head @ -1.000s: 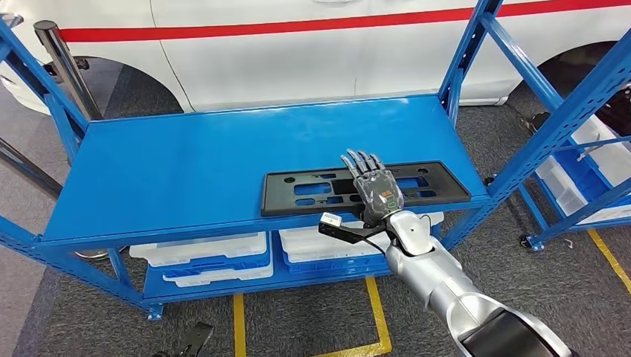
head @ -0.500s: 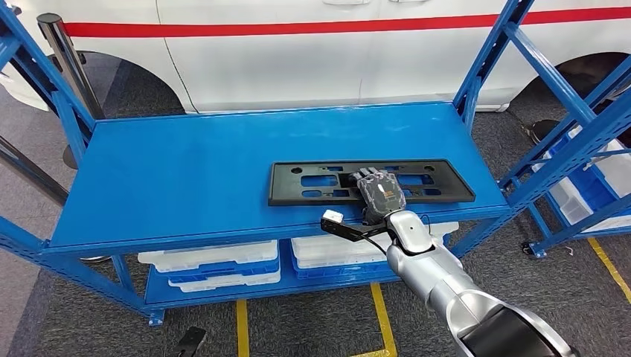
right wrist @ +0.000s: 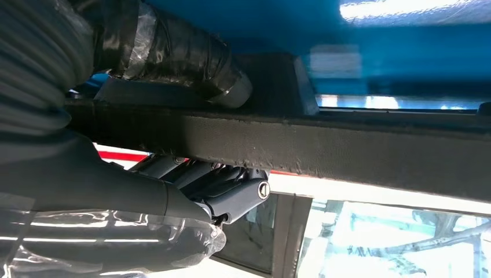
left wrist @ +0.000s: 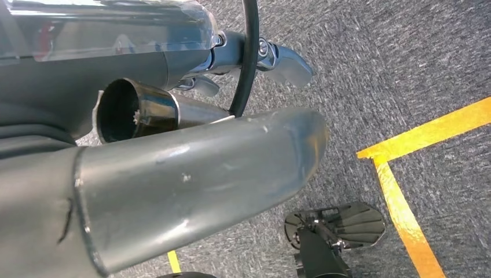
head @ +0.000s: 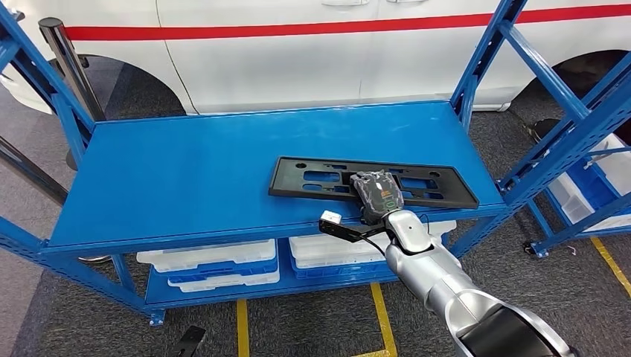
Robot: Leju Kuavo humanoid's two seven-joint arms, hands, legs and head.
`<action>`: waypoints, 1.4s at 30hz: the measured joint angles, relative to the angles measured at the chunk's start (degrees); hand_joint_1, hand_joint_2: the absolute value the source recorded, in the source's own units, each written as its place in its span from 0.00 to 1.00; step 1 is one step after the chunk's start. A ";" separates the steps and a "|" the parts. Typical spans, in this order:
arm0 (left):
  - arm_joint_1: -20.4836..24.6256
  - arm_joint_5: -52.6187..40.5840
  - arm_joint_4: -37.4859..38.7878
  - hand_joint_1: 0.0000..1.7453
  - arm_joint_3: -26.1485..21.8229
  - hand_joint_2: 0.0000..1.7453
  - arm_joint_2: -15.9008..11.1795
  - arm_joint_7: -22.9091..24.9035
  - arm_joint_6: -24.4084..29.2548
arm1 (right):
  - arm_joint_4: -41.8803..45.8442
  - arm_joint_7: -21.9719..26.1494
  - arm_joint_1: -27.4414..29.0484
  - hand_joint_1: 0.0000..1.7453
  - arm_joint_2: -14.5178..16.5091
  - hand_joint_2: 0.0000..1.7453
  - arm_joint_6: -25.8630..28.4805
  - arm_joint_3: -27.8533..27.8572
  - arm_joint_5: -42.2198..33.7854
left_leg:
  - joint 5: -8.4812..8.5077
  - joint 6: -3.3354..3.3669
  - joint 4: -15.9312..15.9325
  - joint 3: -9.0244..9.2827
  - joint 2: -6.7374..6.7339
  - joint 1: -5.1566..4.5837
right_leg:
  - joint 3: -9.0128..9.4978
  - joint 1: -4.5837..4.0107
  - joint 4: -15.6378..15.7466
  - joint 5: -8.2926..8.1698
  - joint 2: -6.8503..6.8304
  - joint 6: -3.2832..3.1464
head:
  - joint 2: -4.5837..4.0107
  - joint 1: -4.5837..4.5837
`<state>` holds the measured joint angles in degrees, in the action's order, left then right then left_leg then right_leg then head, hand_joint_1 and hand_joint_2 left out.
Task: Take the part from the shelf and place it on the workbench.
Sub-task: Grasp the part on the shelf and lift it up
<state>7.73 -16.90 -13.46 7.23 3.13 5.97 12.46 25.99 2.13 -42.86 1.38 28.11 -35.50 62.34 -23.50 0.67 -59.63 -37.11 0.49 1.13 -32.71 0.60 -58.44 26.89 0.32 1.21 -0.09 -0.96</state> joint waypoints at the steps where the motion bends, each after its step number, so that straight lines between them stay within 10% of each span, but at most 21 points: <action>1: 0.01 -0.02 0.00 0.00 0.00 0.25 0.00 0.00 0.01 | 0.00 0.01 -0.01 1.00 0.00 1.00 0.00 0.00 0.00 | 0.01 -0.02 0.02 0.01 0.00 0.02 | -0.02 -0.01 -0.03 0.01 0.00 0.01 | -0.01 0.00; 4: 0.01 -0.02 0.00 0.00 0.00 1.00 0.00 0.01 0.05 | 0.00 0.02 -0.03 1.00 0.00 1.00 0.00 0.00 0.00 | 0.05 -0.08 0.08 0.03 0.00 0.05 | -0.07 -0.05 -0.10 0.03 0.00 -0.01 | -0.01 0.00; 42: 0.13 -1.72 0.00 0.00 -0.12 1.00 0.00 -3.23 1.28 | 1.87 2.79 2.84 1.00 -0.91 1.00 9.60 0.00 4.36 | 0.10 -0.17 0.27 0.04 -0.03 0.09 | -0.23 -0.09 -0.17 0.09 0.02 -0.09 | -0.01 0.01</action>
<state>7.86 -18.62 -13.46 7.11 3.13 2.73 13.75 27.86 4.91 -40.02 0.47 37.71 -35.50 66.69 -23.40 0.50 -59.36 -37.07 0.46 1.22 -32.94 0.51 -58.61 26.98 0.34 1.12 -0.10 -0.96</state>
